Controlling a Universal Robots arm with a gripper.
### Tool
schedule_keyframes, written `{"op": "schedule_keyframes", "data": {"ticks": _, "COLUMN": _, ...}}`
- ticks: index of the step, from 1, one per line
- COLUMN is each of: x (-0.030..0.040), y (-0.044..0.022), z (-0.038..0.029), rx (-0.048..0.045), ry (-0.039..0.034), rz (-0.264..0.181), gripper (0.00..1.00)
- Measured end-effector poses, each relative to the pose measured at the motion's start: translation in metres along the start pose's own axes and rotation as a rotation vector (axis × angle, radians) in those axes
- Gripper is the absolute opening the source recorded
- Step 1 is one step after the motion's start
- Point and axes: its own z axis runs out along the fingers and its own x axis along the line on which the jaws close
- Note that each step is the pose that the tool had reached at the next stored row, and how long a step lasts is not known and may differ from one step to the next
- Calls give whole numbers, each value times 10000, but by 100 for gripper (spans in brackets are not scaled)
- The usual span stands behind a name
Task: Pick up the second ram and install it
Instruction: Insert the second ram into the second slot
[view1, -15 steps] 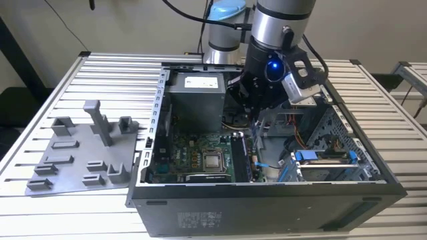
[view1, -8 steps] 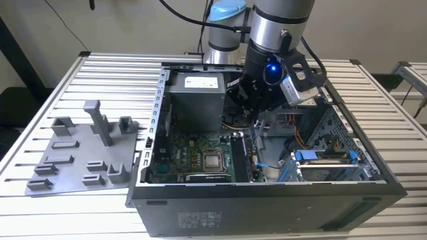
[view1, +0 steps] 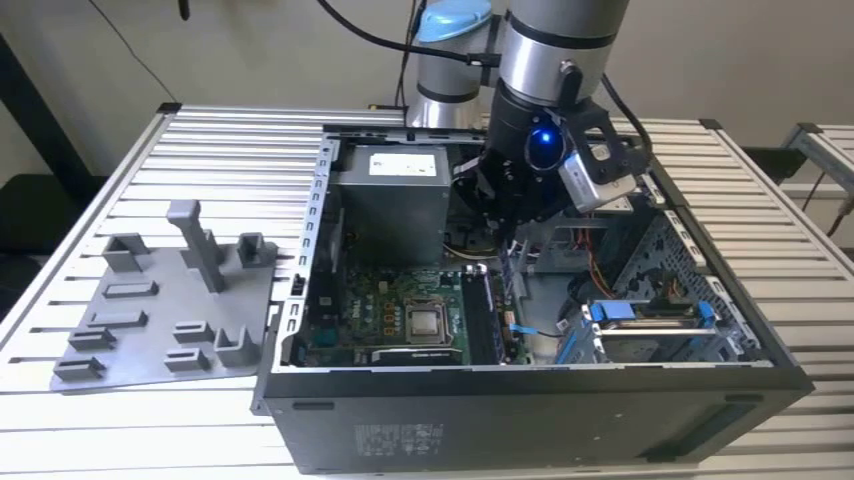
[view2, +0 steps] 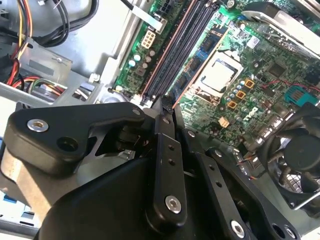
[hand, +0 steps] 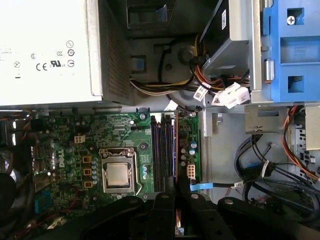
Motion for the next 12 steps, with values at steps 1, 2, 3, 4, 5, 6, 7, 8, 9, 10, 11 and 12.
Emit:
{"op": "schedule_keyframes", "data": {"ticks": 1, "x": 4, "y": 0, "z": 3, "rx": -1, "ry": 0, "rz": -1, "gripper": 14}}
{"op": "schedule_keyframes", "data": {"ticks": 2, "x": 9, "y": -1, "z": 6, "rx": 0, "ry": 0, "rz": -2, "gripper": 14}}
{"op": "schedule_keyframes", "data": {"ticks": 3, "x": 16, "y": -1, "z": 9, "rx": 1, "ry": 0, "rz": -2, "gripper": 14}}
{"op": "schedule_keyframes", "data": {"ticks": 4, "x": 24, "y": -2, "z": 13, "rx": 1, "ry": 1, "rz": -2, "gripper": 14}}
{"op": "schedule_keyframes", "data": {"ticks": 5, "x": 31, "y": -2, "z": 17, "rx": 1, "ry": 1, "rz": -2, "gripper": 14}}
{"op": "schedule_keyframes", "data": {"ticks": 6, "x": 39, "y": -3, "z": 21, "rx": 1, "ry": 0, "rz": -3, "gripper": 14}}
{"op": "schedule_keyframes", "data": {"ticks": 7, "x": 46, "y": -4, "z": 25, "rx": 1, "ry": 0, "rz": -2, "gripper": 14}}
{"op": "schedule_keyframes", "data": {"ticks": 8, "x": 53, "y": -4, "z": 29, "rx": 2, "ry": 0, "rz": -3, "gripper": 14}}
{"op": "schedule_keyframes", "data": {"ticks": 9, "x": 59, "y": -5, "z": 32, "rx": 3, "ry": 0, "rz": -2, "gripper": 14}}
{"op": "schedule_keyframes", "data": {"ticks": 10, "x": 64, "y": -5, "z": 36, "rx": 2, "ry": 1, "rz": -2, "gripper": 14}}
{"op": "schedule_keyframes", "data": {"ticks": 11, "x": 65, "y": -5, "z": 40, "rx": 2, "ry": 0, "rz": -2, "gripper": 14}}
{"op": "schedule_keyframes", "data": {"ticks": 12, "x": 66, "y": -5, "z": 46, "rx": 0, "ry": 0, "rz": -4, "gripper": 14}}
